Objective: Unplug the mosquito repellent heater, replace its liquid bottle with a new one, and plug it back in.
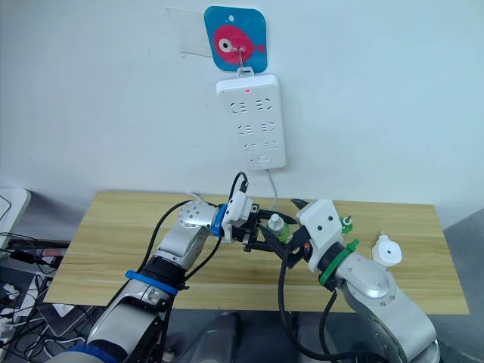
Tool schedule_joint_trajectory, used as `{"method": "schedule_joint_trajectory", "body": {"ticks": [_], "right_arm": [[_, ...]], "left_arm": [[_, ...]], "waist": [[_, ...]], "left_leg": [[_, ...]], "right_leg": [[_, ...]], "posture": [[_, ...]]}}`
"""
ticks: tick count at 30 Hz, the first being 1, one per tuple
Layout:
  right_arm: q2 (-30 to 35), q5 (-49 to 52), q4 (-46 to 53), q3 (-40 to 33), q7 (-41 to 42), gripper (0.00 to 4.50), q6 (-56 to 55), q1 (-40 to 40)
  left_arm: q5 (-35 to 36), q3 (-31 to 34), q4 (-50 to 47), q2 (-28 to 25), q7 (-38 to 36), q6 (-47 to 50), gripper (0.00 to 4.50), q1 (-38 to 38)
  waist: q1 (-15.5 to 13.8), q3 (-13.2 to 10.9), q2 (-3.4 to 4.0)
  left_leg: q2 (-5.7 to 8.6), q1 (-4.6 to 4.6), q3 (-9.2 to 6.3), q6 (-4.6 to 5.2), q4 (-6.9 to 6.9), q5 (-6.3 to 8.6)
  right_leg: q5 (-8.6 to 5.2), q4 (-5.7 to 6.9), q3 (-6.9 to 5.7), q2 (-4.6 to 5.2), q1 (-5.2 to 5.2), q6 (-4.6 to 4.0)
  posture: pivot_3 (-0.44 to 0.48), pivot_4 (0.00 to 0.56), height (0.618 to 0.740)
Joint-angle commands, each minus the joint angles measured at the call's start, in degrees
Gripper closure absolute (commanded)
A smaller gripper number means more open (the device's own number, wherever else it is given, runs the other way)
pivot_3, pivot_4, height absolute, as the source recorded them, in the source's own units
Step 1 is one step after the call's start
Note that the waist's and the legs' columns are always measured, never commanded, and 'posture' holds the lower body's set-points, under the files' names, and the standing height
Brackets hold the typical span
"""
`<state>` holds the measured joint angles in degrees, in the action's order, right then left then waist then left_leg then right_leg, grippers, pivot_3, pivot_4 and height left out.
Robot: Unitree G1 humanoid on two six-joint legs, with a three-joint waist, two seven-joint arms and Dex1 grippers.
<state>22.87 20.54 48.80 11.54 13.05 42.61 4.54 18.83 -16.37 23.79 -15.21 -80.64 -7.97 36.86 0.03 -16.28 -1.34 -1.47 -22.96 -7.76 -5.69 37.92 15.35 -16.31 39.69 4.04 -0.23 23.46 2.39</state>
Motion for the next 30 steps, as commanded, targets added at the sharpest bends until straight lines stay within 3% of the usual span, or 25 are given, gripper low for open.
{"method": "schedule_joint_trajectory", "body": {"ticks": [1, 7, 8, 14, 21, 26, 30], "right_arm": [[-0.5, -0.6, 1.8, 0.3, 0.1, 0.99, -1.3, -1.1], [-0.9, 0.5, 1.6, 0.2, 1.6, 3.26, -0.6, -1.5], [-1.0, 0.6, 1.4, 0.1, 1.8, 3.45, -0.7, -1.4], [-0.6, 1.5, 0.5, -0.5, 4.2, 3.44, -1.9, 0.0], [13.7, 10.3, -9.5, -2.6, 33.2, 3.44, -8.5, 8.8], [18.0, 15.0, -20.6, -1.7, 51.4, 3.44, -11.3, 17.9], [17.8, 12.5, -27.7, 0.9, 58.9, 3.44, -15.1, 22.6]], "left_arm": [[0.2, 1.2, -0.4, 0.7, -0.2, -0.6, 2.21, 1.0], [-0.2, 1.3, 0.5, 1.4, -0.3, -0.9, 2.21, 1.6], [-0.3, 1.4, 0.7, 1.5, -0.4, -1.0, 2.21, 1.7], [-0.6, 1.5, 0.7, 1.6, -0.8, -1.0, 2.21, 1.6], [0.3, 0.3, -2.0, 0.1, -7.7, -2.1, 2.21, -1.0], [1.6, -1.1, -7.3, -1.9, -11.7, -1.1, 2.21, -3.9], [2.1, -1.5, -9.9, -2.7, -11.6, 0.4, 2.21, -4.5]], "waist": [[0.0, 0.0, 0.0], [0.1, 0.0, 0.0], [0.1, 0.0, 0.0], [0.1, 0.0, 0.0], [0.2, 0.0, 0.0], [0.1, 0.0, -0.01], [0.0, 0.0, -0.01]], "left_leg": [[0.0, 0.0, 0.0, 0.0, 0.0, 0.0], [0.0, 0.0, -0.01, 0.13, 0.01, 0.07], [0.0, 0.0, 0.0, 0.16, 0.01, 0.09], [0.0, 0.01, 0.0, 0.18, 0.01, 0.1], [-0.02, 0.03, -0.02, 0.25, 0.0, 0.14], [-0.02, 0.03, -0.02, 0.26, 0.01, 0.14], [-0.02, 0.05, -0.04, 0.26, 0.02, 0.14]], "right_leg": [[0.0, 0.0, 0.0, 0.0, 0.0, 0.0], [0.0, 0.03, 0.0, 0.0, 0.0, 0.0], [0.0, 0.03, 0.0, 0.0, 0.0, 0.0], [0.0, 0.03, 0.0, -0.01, 0.0, 0.0], [0.0, -0.02, -0.04, -0.04, -0.04, 0.0], [0.0, 0.0, -0.03, -0.03, -0.04, -0.01], [0.0, 0.0, -0.04, -0.03, -0.06, -0.01]], "posture": [[0.09, 0.224, 0.74], [0.09, 0.232, 0.74], [0.09, 0.232, 0.74], [0.084, 0.239, 0.74], [0.089, 0.24, 0.74], [0.144, 0.239, 0.74], [0.174, 0.237, 0.74]]}}
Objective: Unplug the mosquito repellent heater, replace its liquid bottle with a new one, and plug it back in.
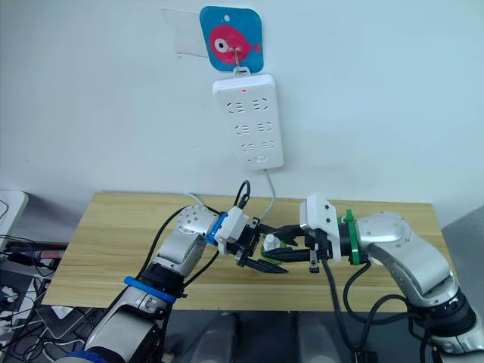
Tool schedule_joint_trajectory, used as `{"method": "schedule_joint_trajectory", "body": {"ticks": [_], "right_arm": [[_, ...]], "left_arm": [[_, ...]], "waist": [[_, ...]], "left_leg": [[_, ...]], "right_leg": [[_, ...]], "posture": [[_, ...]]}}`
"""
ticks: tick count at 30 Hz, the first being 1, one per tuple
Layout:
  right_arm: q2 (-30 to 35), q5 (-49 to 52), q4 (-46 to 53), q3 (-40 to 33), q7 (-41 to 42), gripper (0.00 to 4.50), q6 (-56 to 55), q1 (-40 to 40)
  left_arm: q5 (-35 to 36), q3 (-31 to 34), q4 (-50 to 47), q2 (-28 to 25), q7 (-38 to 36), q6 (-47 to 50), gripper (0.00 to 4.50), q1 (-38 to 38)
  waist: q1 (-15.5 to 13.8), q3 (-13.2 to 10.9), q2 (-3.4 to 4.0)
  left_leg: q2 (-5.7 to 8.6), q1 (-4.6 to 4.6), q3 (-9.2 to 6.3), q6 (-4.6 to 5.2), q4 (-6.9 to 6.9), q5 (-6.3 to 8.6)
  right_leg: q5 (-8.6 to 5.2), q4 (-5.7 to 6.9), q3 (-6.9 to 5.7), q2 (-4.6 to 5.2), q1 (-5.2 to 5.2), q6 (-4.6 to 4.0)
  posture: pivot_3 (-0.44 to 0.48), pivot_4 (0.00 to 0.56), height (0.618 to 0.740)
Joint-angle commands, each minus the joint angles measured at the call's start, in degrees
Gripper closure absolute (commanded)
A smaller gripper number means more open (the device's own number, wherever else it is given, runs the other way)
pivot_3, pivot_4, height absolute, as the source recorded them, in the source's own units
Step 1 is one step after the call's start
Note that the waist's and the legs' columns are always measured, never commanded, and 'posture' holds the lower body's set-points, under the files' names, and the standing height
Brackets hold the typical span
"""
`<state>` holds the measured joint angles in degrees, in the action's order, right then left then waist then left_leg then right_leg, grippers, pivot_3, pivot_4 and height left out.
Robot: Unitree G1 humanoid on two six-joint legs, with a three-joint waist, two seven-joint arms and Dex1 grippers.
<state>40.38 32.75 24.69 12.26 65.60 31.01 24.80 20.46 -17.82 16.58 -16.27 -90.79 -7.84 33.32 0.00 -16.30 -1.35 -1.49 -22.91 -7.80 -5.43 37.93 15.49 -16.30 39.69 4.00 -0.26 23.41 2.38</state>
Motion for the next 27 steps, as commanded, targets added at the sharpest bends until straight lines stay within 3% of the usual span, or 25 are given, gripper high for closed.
{"method": "schedule_joint_trajectory", "body": {"ticks": [1, 7, 11, 14, 17, 20, 24, 27], "right_arm": [[0.1, -0.2, -4.8, 0.5, 7.3, 3.44, -4.2, 3.1], [5.5, -0.7, -5.5, -2.7, 10.0, 1.39, -4.7, 2.0], [9.7, 4.8, 3.0, -12.5, 3.9, 0.01, 1.7, -6.8], [7.3, 7.8, 13.9, -19.5, -8.2, 0.01, 6.4, -15.9], [4.3, 7.8, 20.7, -20.7, -16.9, 0.01, 8.4, -20.2], [-0.5, 4.4, 25.4, -18.0, -26.9, 0.01, 9.3, -22.1], [-7.6, -7.7, 25.0, -6.9, -37.9, 0.01, 6.1, -21.3], [-10.4, -11.5, 23.7, -2.8, -40.4, 0.01, 5.2, -19.3]], "left_arm": [[0.5, 0.0, -3.0, -1.7, -1.3, 0.6, 2.21, -1.0], [-0.4, 0.6, -1.8, -2.2, 0.5, 0.2, 2.21, -0.7], [-0.7, 1.3, 0.1, -1.9, 1.5, -0.2, 2.21, 0.0], [-1.1, 2.0, 2.3, -0.8, 3.6, -0.2, 2.21, 1.3], [-1.4, 2.5, 3.7, 0.0, 5.0, 0.0, 2.21, 2.2], [-1.7, 2.7, 4.6, 0.6, 5.8, -0.2, 2.21, 2.8], [-2.2, 2.4, 6.3, 1.5, 5.5, -1.3, 2.21, 3.6], [-2.3, 2.5, 6.8, 1.9, 5.1, -1.4, 2.21, 4.2]], "waist": [[-0.1, 0.0, 0.0], [-1.0, 0.0, 0.0], [-1.9, 0.0, -0.01], [-1.9, 0.0, -0.02], [-1.3, 0.0, -0.01], [-0.8, 0.0, -0.01], [0.0, 0.0, -0.01], [0.1, 0.0, 0.0]], "left_leg": [[0.0, 0.0, 0.01, 0.0, 0.0, 0.0], [0.01, -0.01, 0.0, 0.0, 0.01, 0.0], [0.03, -0.07, -0.04, 0.0, 0.02, 0.01], [0.06, -0.07, -0.02, 0.04, 0.01, 0.02], [0.06, -0.06, 0.0, 0.03, 0.03, 0.02], [0.03, 0.03, 0.04, 0.03, 0.02, 0.02], [0.0, 0.06, 0.03, 0.02, 0.01, 0.01], [0.0, 0.04, 0.03, -0.03, 0.01, -0.01]], "right_leg": [[0.0, -0.01, 0.01, 0.0, 0.0, 0.0], [0.0, -0.03, 0.0, 0.02, 0.0, 0.0], [0.0, -0.1, -0.04, 0.05, 0.0, 0.0], [0.0, -0.1, -0.02, 0.08, -0.03, 0.0], [0.0, -0.04, 0.01, 0.08, -0.03, 0.0], [0.0, 0.04, 0.06, 0.04, -0.04, 0.0], [-0.01, 0.06, 0.05, -0.03, -0.04, 0.01], [-0.01, 0.06, 0.05, -0.03, -0.01, 0.01]], "posture": [[0.174, 0.237, 0.74], [0.179, 0.244, 0.74], [0.152, 0.244, 0.74], [0.134, 0.242, 0.74], [0.12, 0.242, 0.74], [0.109, 0.241, 0.74], [0.096, 0.238, 0.74], [0.092, 0.233, 0.74]]}}
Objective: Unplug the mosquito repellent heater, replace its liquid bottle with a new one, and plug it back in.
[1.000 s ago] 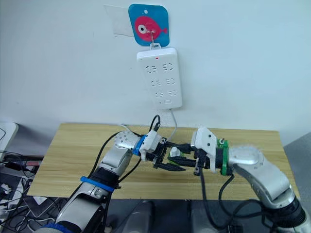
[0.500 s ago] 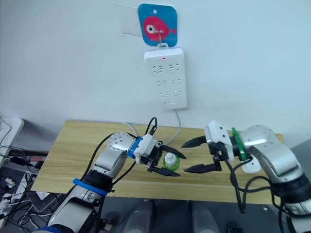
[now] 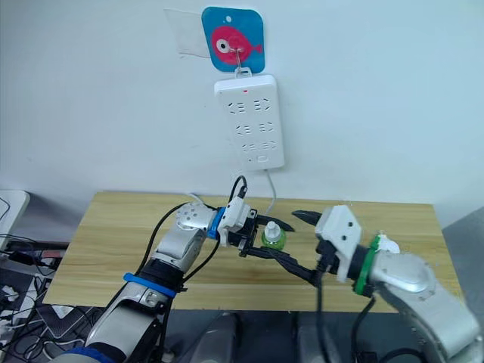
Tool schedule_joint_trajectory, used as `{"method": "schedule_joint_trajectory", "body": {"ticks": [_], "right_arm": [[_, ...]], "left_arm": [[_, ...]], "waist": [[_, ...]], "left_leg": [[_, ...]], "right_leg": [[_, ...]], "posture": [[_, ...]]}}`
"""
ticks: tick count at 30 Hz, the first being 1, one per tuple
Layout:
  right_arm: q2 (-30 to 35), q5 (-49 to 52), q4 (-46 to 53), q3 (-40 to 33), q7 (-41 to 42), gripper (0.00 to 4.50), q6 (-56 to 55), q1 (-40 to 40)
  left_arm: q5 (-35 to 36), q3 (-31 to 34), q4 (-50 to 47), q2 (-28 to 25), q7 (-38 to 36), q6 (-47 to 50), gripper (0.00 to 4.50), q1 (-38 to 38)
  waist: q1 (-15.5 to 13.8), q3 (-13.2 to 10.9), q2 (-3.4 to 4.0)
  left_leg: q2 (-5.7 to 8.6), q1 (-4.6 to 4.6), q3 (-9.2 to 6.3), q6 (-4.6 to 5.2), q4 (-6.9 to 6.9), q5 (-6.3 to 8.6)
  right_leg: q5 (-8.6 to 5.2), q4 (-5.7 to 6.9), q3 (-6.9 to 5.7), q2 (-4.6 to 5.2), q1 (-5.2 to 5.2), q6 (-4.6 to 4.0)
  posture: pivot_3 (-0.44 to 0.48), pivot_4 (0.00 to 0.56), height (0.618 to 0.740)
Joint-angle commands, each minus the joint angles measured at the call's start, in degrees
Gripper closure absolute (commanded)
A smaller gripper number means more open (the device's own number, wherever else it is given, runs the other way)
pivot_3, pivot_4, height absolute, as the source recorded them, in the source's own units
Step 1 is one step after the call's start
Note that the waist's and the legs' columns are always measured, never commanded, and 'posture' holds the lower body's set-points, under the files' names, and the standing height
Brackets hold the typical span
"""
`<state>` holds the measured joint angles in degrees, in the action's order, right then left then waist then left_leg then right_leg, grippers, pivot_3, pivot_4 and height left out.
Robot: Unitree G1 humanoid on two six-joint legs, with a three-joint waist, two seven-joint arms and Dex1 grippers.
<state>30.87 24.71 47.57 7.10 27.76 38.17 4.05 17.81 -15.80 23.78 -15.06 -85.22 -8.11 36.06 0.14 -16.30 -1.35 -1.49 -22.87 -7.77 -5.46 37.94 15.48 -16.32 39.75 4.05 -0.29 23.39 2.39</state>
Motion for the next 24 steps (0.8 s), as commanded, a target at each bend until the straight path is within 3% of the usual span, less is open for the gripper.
{"method": "schedule_joint_trajectory", "body": {"ticks": [1, 10, 24], "right_arm": [[-1.6, -4.4, 0.2, 3.3, -3.0, 0.01, -2.2, 2.0], [-2.3, -6.6, -2.6, 2.7, -3.3, 0.01, -1.9, 2.5], [5.7, 6.6, 3.8, -8.1, 6.0, 0.01, 1.0, -5.6]], "left_arm": [[0.3, 0.5, 0.0, 0.8, -0.6, -1.3, 2.21, 1.6], [0.4, 0.3, -0.6, 0.7, -1.3, -1.7, 2.21, 1.1], [0.5, 0.3, -1.3, 0.2, -2.1, -1.3, 2.21, 0.4]], "waist": [[0.0, 0.0, 0.0], [0.0, 0.0, 0.01], [0.0, 0.0, 0.01]], "left_leg": [[0.0, 0.0, -0.01, -0.12, 0.0, -0.06], [0.0, -0.02, -0.01, -0.17, -0.01, -0.1], [-0.01, -0.02, -0.01, 0.05, -0.02, 0.03]], "right_leg": [[0.0, 0.0, -0.01, 0.0, 0.0, 0.0], [0.0, -0.05, -0.01, 0.01, 0.0, 0.0], [0.0, -0.04, -0.02, 0.0, -0.01, 0.0]], "posture": [[0.088, 0.231, 0.74], [0.093, 0.222, 0.74], [0.09, 0.237, 0.74]]}}
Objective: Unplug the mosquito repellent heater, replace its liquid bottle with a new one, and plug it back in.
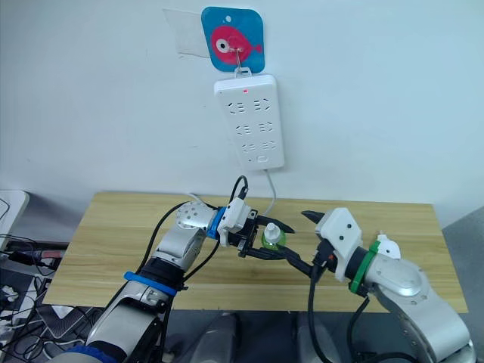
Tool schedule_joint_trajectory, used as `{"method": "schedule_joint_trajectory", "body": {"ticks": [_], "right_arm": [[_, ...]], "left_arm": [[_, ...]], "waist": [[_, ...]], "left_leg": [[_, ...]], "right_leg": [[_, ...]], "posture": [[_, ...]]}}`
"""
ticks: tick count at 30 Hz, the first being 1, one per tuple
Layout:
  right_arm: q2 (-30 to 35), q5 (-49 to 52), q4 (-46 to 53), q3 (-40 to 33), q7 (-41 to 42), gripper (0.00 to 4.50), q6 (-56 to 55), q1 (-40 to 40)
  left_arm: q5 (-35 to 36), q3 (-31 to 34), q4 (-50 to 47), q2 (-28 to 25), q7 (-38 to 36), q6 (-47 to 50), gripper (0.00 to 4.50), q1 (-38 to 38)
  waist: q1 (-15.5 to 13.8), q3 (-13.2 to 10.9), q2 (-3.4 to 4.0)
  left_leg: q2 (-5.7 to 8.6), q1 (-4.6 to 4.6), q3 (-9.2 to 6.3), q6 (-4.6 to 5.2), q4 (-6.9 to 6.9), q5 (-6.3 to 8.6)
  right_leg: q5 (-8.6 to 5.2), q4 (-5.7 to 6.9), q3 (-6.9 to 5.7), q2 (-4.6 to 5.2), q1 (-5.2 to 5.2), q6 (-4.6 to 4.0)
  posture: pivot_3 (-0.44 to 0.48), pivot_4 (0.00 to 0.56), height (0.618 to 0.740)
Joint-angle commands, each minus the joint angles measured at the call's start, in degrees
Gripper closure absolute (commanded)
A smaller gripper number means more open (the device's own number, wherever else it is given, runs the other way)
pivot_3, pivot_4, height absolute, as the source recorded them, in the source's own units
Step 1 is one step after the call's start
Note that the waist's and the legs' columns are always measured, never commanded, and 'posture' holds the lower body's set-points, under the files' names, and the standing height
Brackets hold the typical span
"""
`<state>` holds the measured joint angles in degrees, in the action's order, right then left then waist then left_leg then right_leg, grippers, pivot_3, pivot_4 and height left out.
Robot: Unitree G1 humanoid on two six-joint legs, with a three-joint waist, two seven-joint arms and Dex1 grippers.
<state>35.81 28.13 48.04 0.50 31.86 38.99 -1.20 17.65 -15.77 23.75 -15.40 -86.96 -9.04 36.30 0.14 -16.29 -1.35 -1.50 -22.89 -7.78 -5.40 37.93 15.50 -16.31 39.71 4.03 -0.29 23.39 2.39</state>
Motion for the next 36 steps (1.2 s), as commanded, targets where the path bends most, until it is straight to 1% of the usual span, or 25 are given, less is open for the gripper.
{"method": "schedule_joint_trajectory", "body": {"ticks": [1, 3, 5, 10, 14, 16, 20, 23, 25, 28, 32, 35, 36], "right_arm": [[0.9, 3.7, 3.3, -1.5, 2.0, 0.01, 0.3, -0.2], [0.7, 4.5, 3.2, -1.2, 1.8, 0.01, 0.4, 0.3], [-1.4, 3.5, 2.0, 2.0, -0.1, 0.01, 0.5, 3.1], [-6.4, -3.4, -3.4, 8.4, -5.0, 0.01, -1.0, 9.5], [-7.5, -6.3, -5.7, 9.3, -6.2, 0.01, -2.2, 10.9], [-7.3, -6.5, -5.9, 8.8, -6.0, 0.01, -2.4, 10.8], [-5.8, -5.0, -4.7, 5.4, -4.8, 0.01, -1.9, 8.9], [-3.7, -3.6, -3.1, 2.0, -3.4, 0.01, -1.3, 6.5], [-1.4, -1.4, -0.8, -1.5, -1.7, 0.01, -0.5, 3.6], [1.0, 2.1, 1.6, -4.2, 0.2, 0.01, 0.7, 1.0], [2.8, 5.8, 3.0, -5.0, 2.2, 0.01, 1.9, 0.0], [2.8, 8.0, 3.2, -4.5, 2.5, 0.01, 2.4, 0.7], [2.3, 8.7, 3.3, -3.9, 2.0, 0.01, 2.8, 1.7]], "left_arm": [[0.6, 0.3, -1.0, 0.6, -0.4, -0.4, 2.21, 0.3], [0.5, 0.3, -0.7, 0.7, -0.4, -0.5, 2.21, 0.5], [0.4, 0.3, -0.5, 0.9, -0.3, -0.6, 2.21, 0.7], [0.2, 0.3, -0.5, 1.1, 0.0, -0.5, 2.21, 0.9], [0.1, 0.3, -0.6, 1.1, 0.1, -0.5, 2.21, 0.9], [0.1, 0.3, -0.6, 1.1, 0.1, -0.4, 2.21, 0.9], [0.1, 0.4, -0.4, 1.2, 0.2, -0.4, 2.21, 1.1], [0.1, 0.5, -0.2, 1.1, 0.2, -0.5, 2.21, 1.1], [0.0, 0.5, 0.2, 1.1, 0.2, -0.9, 2.21, 1.2], [-0.1, 0.6, 0.7, 1.3, 0.2, -1.1, 2.21, 1.4], [-0.2, 0.6, 0.8, 1.5, 0.0, -1.3, 2.21, 1.5], [-0.2, 0.6, 0.8, 1.6, 0.0, -1.4, 2.21, 1.5], [-0.2, 0.7, 0.8, 1.6, -0.1, -1.4, 2.21, 1.5]], "waist": [[0.0, 0.0, 0.0], [0.0, 0.0, 0.0], [0.1, 0.0, 0.0], [0.2, 0.0, 0.0], [0.1, 0.0, 0.0], [0.0, 0.0, 0.0], [0.0, 0.0, 0.0], [0.0, 0.0, 0.0], [0.0, 0.0, 0.0], [0.0, 0.0, 0.0], [0.3, 0.0, 0.0], [0.3, 0.0, 0.0], [0.3, 0.0, 0.0]], "left_leg": [[0.0, 0.0, 0.0, 0.0, 0.01, 0.0], [0.01, 0.0, 0.02, 0.0, 0.01, 0.0], [0.0, 0.01, 0.01, 0.0, 0.01, 0.0], [-0.01, 0.01, -0.01, -0.01, 0.01, 0.0], [0.01, -0.01, 0.0, -0.01, 0.01, -0.01], [0.0, -0.01, -0.01, -0.01, 0.01, -0.01], [0.0, -0.01, 0.0, -0.01, 0.01, 0.0], [0.01, -0.02, 0.0, 0.0, 0.0, 0.0], [0.01, -0.02, 0.0, 0.0, 0.0, 0.0], [0.02, -0.02, 0.01, 0.01, 0.0, 0.0], [-0.02, 0.03, 0.01, 0.01, -0.02, 0.01], [-0.02, 0.02, 0.01, 0.01, 0.0, 0.0], [-0.02, 0.02, 0.01, 0.01, 0.0, 0.0]], "right_leg": [[0.0, 0.0, 0.0, 0.0, 0.0, 0.0], [0.0, 0.01, 0.02, 0.0, 0.0, 0.0], [0.0, 0.01, 0.01, 0.0, 0.0, 0.0], [0.0, 0.04, 0.0, -0.02, 0.0, 0.0], [0.0, 0.0, 0.0, 0.0, 0.0, 0.0], [0.0, -0.02, 0.0, 0.0, 0.0, 0.0], [0.0, -0.02, 0.0, 0.0, 0.0, 0.0], [0.0, -0.02, 0.0, 0.01, 0.0, 0.0], [0.0, -0.04, 0.01, 0.01, 0.0, 0.0], [0.0, -0.04, 0.01, 0.01, 0.0, 0.0], [0.0, 0.01, 0.01, -0.02, -0.01, 0.0], [0.0, 0.02, 0.02, -0.03, -0.01, 0.0], [0.0, 0.02, 0.02, -0.03, -0.01, 0.0]], "posture": [[0.092, 0.24, 0.74], [0.092, 0.24, 0.74], [0.094, 0.241, 0.74], [0.101, 0.243, 0.74], [0.103, 0.246, 0.74], [0.101, 0.244, 0.74], [0.096, 0.242, 0.74], [0.091, 0.241, 0.74], [0.09, 0.242, 0.74], [0.082, 0.242, 0.74], [0.082, 0.242, 0.74], [0.082, 0.242, 0.74], [0.09, 0.233, 0.74]]}}
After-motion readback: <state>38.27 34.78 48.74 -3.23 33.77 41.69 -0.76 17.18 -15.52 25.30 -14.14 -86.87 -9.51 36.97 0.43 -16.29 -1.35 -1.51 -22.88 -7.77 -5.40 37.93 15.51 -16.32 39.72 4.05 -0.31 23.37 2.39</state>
